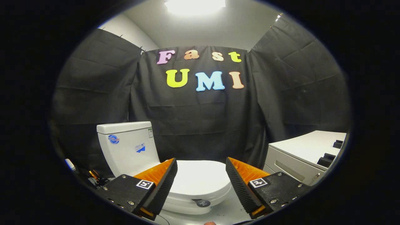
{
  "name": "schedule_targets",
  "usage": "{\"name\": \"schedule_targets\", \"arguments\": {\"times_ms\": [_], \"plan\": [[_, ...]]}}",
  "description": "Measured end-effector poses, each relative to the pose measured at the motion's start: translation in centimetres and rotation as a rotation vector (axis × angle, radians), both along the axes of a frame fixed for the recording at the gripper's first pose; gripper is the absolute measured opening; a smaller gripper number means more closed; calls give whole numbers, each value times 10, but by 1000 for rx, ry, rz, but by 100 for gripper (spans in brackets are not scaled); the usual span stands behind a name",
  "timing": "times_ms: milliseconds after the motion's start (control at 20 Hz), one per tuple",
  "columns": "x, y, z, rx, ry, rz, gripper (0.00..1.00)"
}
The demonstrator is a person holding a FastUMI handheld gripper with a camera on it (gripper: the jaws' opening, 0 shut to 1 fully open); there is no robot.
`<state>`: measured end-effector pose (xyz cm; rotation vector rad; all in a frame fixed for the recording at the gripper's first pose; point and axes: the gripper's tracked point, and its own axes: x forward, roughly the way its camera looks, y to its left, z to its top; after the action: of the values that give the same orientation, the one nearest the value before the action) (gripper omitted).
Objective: Open the toilet lid.
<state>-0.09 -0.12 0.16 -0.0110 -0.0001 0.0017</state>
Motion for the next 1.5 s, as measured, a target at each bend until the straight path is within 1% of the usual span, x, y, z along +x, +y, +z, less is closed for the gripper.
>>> {"name": "schedule_targets", "arguments": {"times_ms": [450,700,850,1000,1150,1400,1500], "plan": [[-1,1,-6,-1,22,10,95],[3,10,-11,13,32,55,96],[7,15,-26,60,76,97,95],[11,13,-39,109,115,117,96],[16,7,-61,158,174,117,95],[26,-6,-104,279,293,111,96],[29,-14,-117,298,322,107,96]]}}
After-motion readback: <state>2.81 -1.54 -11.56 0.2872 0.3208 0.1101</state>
